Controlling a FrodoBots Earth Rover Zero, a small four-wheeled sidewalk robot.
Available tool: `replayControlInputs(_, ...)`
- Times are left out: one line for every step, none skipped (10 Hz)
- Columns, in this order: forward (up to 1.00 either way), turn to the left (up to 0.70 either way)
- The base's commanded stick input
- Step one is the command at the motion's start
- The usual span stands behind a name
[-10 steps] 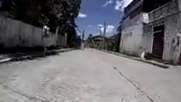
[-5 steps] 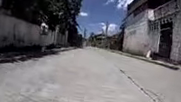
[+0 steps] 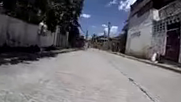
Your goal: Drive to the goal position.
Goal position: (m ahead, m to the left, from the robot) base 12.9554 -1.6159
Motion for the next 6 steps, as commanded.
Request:
replayControlInputs(1.00,0.00)
replayControlInputs(1.00,0.00)
replayControlInputs(1.00,0.00)
replayControlInputs(1.00,0.00)
replayControlInputs(1.00,0.00)
replayControlInputs(1.00,0.00)
